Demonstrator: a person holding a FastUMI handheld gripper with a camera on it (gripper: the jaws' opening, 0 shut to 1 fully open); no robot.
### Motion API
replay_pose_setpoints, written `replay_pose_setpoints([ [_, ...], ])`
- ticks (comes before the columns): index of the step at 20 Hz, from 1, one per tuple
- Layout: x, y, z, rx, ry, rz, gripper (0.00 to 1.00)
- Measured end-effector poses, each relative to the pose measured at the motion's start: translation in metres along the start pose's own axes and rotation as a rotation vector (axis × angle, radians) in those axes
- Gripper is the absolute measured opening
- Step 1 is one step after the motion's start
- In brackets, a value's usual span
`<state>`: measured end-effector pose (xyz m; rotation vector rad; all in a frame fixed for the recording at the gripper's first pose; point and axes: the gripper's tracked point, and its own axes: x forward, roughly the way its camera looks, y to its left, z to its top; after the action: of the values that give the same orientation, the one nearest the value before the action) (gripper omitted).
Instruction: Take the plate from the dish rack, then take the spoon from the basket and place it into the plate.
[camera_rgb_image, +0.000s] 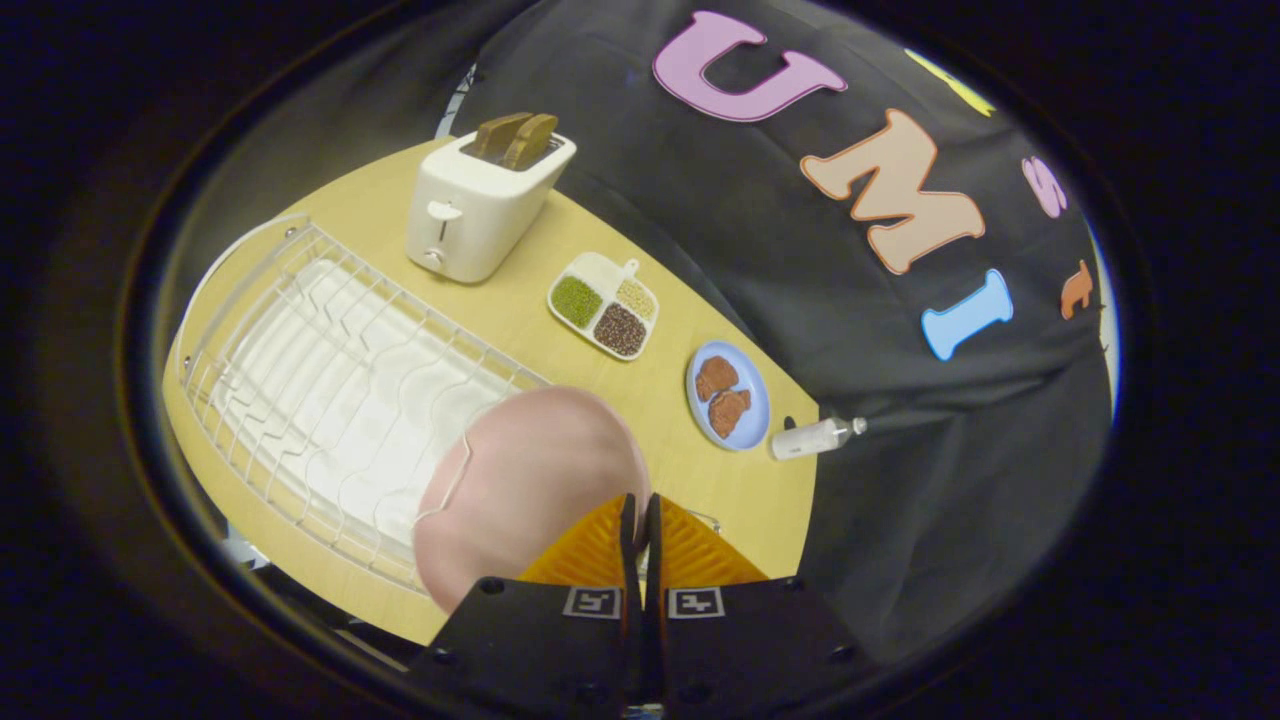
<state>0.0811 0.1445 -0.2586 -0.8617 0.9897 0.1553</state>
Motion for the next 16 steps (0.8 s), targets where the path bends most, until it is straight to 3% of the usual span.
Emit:
replay_pose_setpoints([
  [7,-0.009,-0.012,0.016,0.033,-0.048,0.036,0.03],
  [10,-0.017,-0.036,0.018,-0.029,-0.074,-0.028,0.03],
  [16,-0.036,-0.066,0.009,0.069,-0.111,-0.008,0.03],
])
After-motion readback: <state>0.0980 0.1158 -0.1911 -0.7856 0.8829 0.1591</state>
